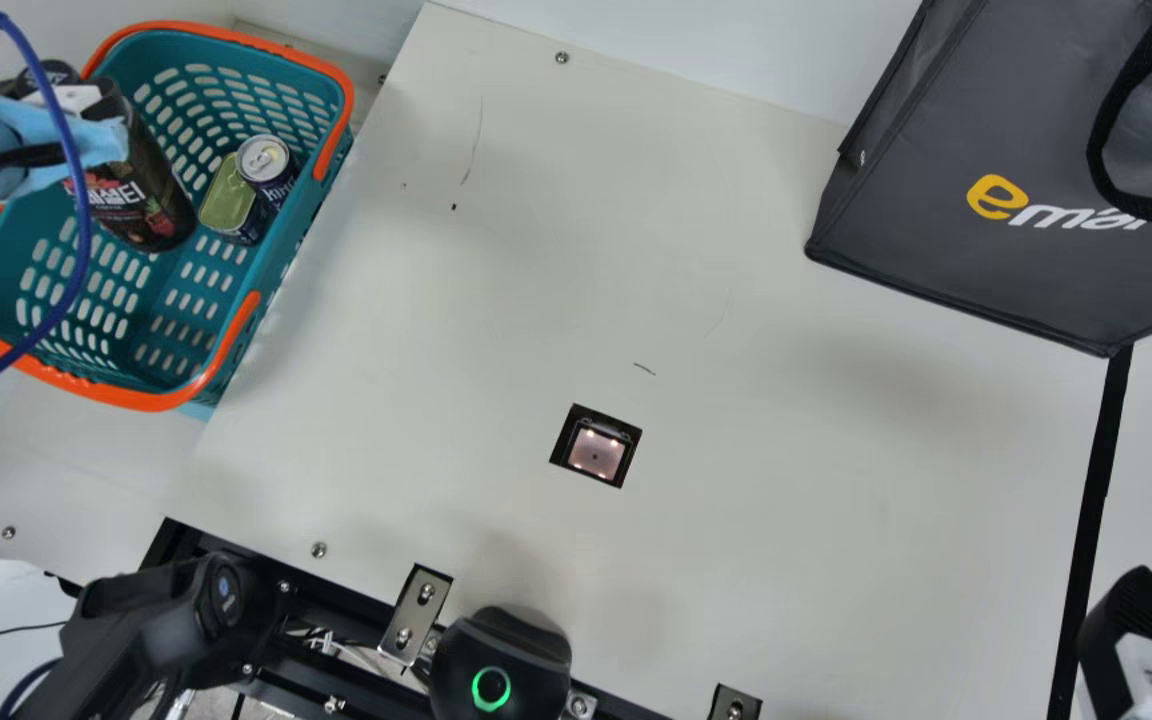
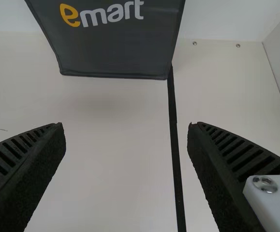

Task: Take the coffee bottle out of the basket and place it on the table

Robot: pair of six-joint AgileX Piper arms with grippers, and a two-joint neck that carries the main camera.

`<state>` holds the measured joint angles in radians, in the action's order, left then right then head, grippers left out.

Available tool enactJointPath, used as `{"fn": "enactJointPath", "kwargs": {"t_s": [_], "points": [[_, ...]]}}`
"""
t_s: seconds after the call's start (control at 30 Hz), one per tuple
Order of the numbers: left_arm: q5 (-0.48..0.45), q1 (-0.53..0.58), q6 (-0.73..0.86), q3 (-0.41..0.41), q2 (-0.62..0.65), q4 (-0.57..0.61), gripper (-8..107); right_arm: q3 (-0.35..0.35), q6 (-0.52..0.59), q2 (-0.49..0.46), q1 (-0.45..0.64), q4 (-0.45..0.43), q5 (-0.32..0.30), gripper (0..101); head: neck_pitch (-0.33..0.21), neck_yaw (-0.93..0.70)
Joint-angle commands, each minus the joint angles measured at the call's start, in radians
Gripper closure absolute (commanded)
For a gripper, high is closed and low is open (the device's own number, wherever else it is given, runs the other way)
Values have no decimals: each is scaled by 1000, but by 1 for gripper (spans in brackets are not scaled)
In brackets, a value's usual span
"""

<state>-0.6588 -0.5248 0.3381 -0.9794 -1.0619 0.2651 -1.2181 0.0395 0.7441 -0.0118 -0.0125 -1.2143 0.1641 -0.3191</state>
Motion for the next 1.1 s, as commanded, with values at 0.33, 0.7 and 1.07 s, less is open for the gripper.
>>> {"fn": "enactJointPath", "kwargs": {"t_s": [0.33, 0.7, 1.07], "points": [[-43, 172, -158, -22, 50, -101, 89, 0, 0, 0, 0, 0, 0, 10, -26, -2], [-86, 342, -329, -25, 94, -204, 89, 0, 0, 0, 0, 0, 0, 10, -26, -2], [-109, 504, -471, -1, 130, -296, 89, 0, 0, 0, 0, 0, 0, 10, -26, -2]]}}
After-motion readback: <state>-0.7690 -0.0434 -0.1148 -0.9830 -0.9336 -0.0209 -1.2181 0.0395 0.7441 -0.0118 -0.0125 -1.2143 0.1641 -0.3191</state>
